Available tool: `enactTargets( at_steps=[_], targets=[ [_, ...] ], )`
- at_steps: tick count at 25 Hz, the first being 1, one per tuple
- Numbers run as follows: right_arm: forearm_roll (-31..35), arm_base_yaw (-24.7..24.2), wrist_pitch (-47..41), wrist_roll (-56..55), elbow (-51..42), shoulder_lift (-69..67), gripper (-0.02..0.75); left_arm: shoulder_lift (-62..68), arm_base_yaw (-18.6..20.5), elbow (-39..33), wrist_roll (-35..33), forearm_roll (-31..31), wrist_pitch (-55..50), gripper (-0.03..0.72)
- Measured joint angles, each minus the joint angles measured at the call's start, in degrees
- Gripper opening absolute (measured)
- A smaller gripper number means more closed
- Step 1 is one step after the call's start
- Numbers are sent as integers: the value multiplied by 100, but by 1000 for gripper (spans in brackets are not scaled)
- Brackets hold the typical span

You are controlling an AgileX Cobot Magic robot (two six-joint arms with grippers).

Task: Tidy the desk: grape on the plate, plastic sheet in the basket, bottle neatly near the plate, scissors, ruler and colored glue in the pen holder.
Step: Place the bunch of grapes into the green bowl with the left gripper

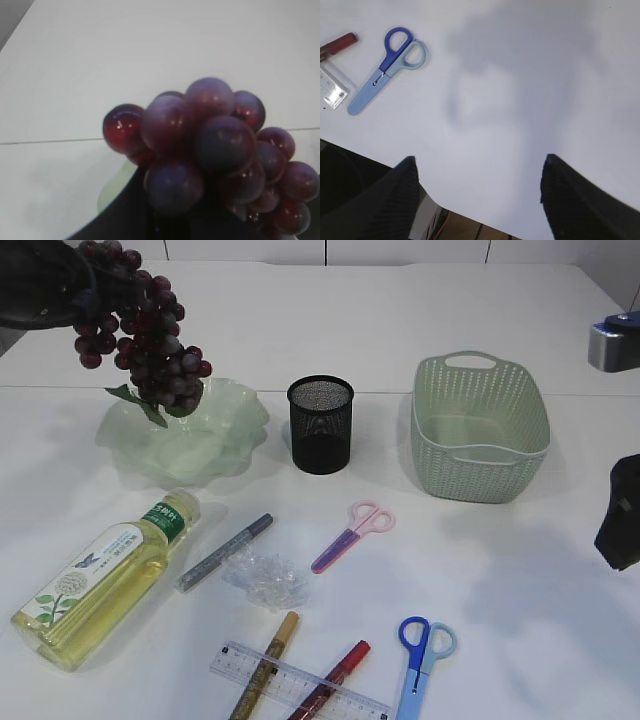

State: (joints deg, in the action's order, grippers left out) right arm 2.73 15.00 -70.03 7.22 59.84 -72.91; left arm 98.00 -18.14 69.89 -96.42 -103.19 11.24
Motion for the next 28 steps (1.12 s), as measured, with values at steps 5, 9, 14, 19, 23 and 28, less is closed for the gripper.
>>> enactTargets(
  at_steps=[5, 9, 14, 19, 23, 28],
  targets=[
    [-418, 0, 0, -851, 0, 0, 584, 176, 0, 127, 0, 0, -8, 74],
    [-574, 0, 0, -1435, 0, 0, 584, 182, 0, 177, 0, 88, -8, 74],
    [-584, 0, 0, -1548, 0, -32, 584, 182, 67, 177, 0, 130, -22, 74],
    [-584, 0, 0, -1563, 0, -32, 584, 373, 176, 180, 0, 155, -86, 74],
    [-584, 0, 0, -1563, 0, -32, 584, 586, 207, 180, 0, 167, -215, 74],
    [-584, 0, 0, -1577, 0, -32, 584, 823, 207, 240, 0, 177, -291, 74]
  ],
)
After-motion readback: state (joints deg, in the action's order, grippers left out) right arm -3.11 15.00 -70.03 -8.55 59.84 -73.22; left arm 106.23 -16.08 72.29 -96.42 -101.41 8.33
